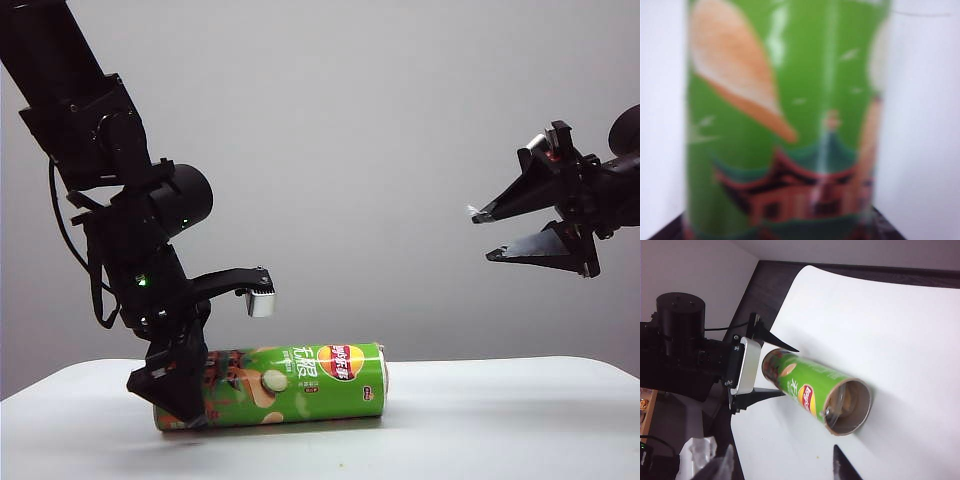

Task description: Pick up the green tub of chips from the desk, push the transparent container that's holding the chips and has slipped out back in, and finally put the chips back on the desk.

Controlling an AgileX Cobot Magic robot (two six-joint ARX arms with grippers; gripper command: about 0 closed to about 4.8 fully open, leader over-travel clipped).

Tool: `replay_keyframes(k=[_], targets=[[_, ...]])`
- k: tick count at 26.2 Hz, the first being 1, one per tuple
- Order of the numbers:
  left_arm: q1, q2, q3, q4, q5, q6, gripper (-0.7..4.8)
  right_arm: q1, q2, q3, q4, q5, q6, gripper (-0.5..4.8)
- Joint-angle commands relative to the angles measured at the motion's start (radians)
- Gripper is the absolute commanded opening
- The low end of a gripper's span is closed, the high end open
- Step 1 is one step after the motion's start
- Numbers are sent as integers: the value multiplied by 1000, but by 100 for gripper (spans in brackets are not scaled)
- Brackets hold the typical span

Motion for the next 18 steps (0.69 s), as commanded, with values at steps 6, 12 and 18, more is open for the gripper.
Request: replay_keyframes(k=[6, 12, 18], targets=[[-29, -93, 4, -48, -56, -35, 479, 1, -11, 1, 2, -6, -11, 268], [-29, -286, 4, -251, -105, -118, 479, 0, -96, 2, -251, 156, -311, 196], [-27, -467, 4, -385, -182, -325, 479, 6, -208, 2, -423, 236, -410, 49]])
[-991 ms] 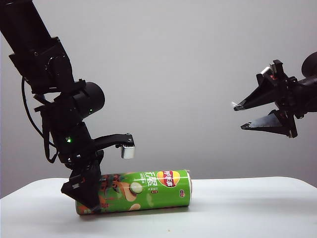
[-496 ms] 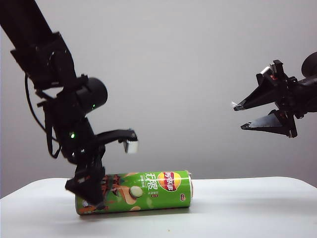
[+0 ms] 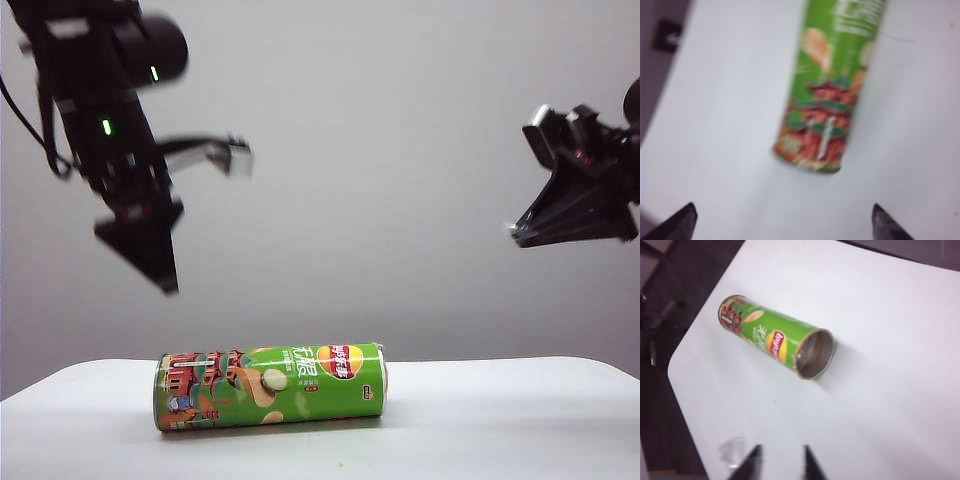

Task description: Pick up the green tub of chips from the desk, push the transparent container that's holding the chips and has slipped out back in, and finally put the chips back on the desk.

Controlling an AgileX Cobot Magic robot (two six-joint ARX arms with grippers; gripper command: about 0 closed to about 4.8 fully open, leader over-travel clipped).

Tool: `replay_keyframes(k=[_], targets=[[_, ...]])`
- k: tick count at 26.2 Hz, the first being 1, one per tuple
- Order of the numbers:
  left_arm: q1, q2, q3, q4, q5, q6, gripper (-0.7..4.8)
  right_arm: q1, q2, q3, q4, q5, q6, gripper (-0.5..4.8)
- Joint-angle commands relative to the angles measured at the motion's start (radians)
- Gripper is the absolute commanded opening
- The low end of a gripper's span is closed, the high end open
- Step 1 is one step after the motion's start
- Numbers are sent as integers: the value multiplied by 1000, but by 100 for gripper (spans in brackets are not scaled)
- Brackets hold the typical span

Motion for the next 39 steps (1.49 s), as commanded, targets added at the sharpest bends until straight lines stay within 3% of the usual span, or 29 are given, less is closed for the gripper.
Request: replay_keyframes(k=[1, 4, 6, 11, 13, 16, 18, 20, 22, 24, 28, 35, 39], targets=[[3, -89, 1, -90, -30, -197, 479, 3, -53, 1, -89, -2, -23, 3], [8, -173, -8, -108, -35, -330, 479, 3, -90, 0, -161, 2, -34, -9], [8, -245, -33, -85, -52, -361, 479, 4, -114, 0, -198, 1, -42, -9], [7, -442, -142, 52, -124, -371, 479, 4, -216, -2, -267, -11, -63, -9], [7, -615, -262, 144, -218, -400, 479, 10, -337, -21, -246, -55, -55, -9], [7, -754, -372, 224, -238, -423, 479, 9, -449, -41, -237, -39, -31, -9], [7, -832, -437, 275, -242, -436, 479, 9, -525, -61, -198, 15, 27, -9], [7, -974, -554, 357, -278, -478, 479, 10, -672, -118, -70, 232, 174, -9], [7, -1035, -610, 398, -278, -497, 477, 10, -768, -174, 49, 378, 284, -9], [6, -1093, -654, 414, -257, -527, 409, 10, -898, -269, 204, 504, 414, -9], [6, -1130, -686, 442, -135, -615, 314, 10, -1048, -392, 301, 546, 460, -9], [7, -1205, -842, 752, -37, -709, 302, 9, -1276, -568, 361, 584, 477, -9], [8, -1268, -948, 815, -35, -722, 236, 8, -1422, -650, 397, 597, 481, -9]])
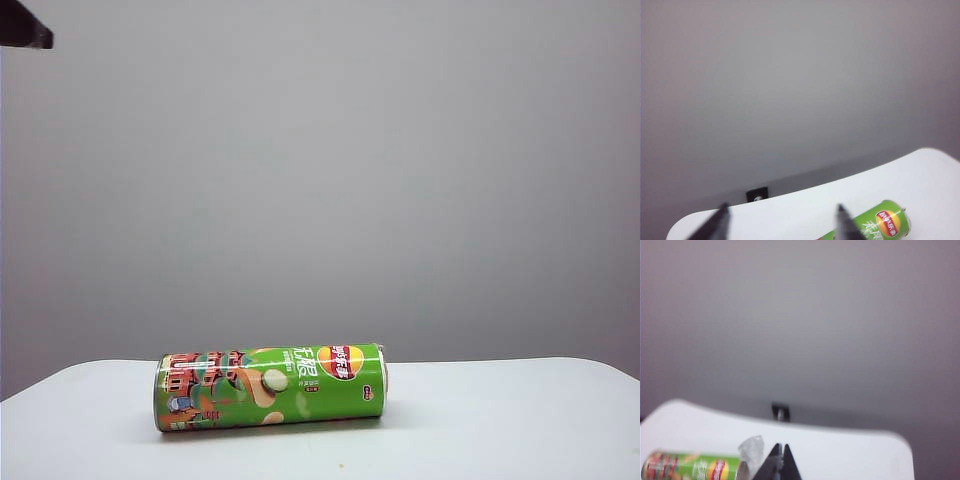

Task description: Pick up the green tub of chips from the desk, push the transparent container that's holding the chips and has slipped out back in, and finally put the chips back on the desk.

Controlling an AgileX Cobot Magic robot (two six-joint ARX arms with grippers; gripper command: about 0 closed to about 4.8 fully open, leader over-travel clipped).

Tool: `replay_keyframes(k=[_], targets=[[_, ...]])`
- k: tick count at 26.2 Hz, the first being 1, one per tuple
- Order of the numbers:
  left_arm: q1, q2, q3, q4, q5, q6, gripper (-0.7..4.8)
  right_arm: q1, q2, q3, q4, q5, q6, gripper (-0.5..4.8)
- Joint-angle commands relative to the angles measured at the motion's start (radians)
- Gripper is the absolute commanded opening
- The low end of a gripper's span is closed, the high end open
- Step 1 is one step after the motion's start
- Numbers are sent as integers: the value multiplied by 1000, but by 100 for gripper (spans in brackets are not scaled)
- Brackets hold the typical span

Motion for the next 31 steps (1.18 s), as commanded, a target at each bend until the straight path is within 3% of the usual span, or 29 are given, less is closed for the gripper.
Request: replay_keyframes(k=[1, 5, 7, 9, 12, 21, 27, 31], targets=[[5, -21, -48, 51, -4, -5, 235, 0, -56, -41, 43, 21, 7, -9], [69, -22, -138, 154, -3, -71, 234, 0, -101, -113, 126, 16, 60, -9], [148, -22, -198, 237, 55, -121, 228, 0, -112, -169, 192, -6, 96, -8], [234, -23, -216, 223, 132, -120, 205, 1, -113, -217, 243, -29, 123, -8], [285, -23, -216, 169, 193, -117, 203, 1, -114, -250, 251, -21, 141, -9], [287, -117, -217, 90, 187, -162, 178, 1, -282, -321, 216, 119, 137, -9], [287, -351, -217, -141, 147, -133, 172, 1, -317, -341, 204, 153, 147, -9], [286, -352, -218, -182, 117, -116, 147, 0, -327, -384, 200, 163, 158, -9]])
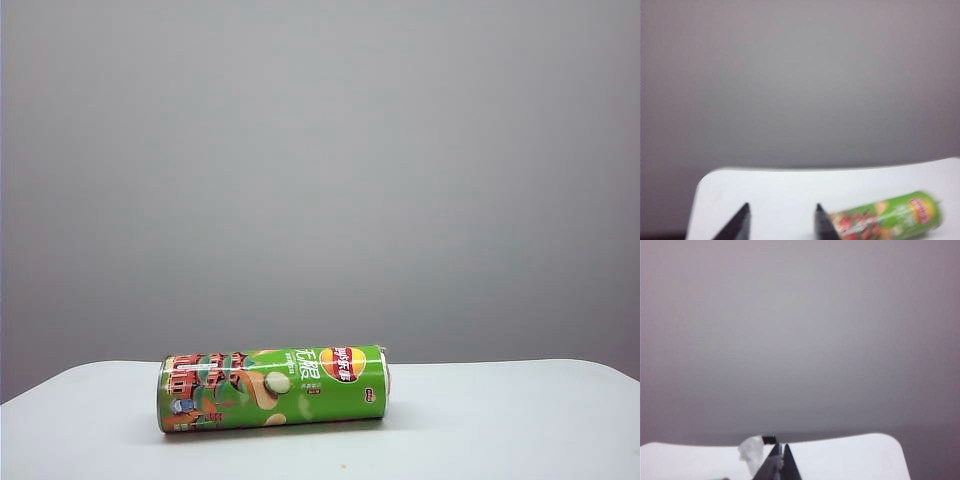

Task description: Pick up the green tub of chips from the desk, push the transparent container that's holding the chips and has slipped out back in, and finally put the chips back on the desk.

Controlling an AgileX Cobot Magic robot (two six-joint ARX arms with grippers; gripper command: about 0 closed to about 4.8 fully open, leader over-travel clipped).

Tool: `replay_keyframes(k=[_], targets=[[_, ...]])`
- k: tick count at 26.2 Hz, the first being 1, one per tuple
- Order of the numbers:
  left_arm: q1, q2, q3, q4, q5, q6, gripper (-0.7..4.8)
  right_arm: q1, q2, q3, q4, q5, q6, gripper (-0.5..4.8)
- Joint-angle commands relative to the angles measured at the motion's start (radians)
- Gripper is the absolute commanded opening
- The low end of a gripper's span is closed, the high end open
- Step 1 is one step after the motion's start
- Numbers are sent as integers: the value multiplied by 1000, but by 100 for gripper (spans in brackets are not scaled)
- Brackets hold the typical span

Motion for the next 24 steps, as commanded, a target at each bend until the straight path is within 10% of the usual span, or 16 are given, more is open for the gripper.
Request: replay_keyframes(k=[1, 11, 14, 24], targets=[[0, -2, -2, -37, -17, 28, 147, 1, -6, -41, 7, 12, 20, -9], [1, -2, -7, -154, -262, 44, 135, 0, -6, -181, -55, 29, 54, -8], [1, -2, -21, -177, -263, 46, -9, 0, -6, -181, -74, 29, 49, -8], [1, -2, -28, -187, -180, 92, 2, 0, -4, -181, -109, 26, 27, -7]])
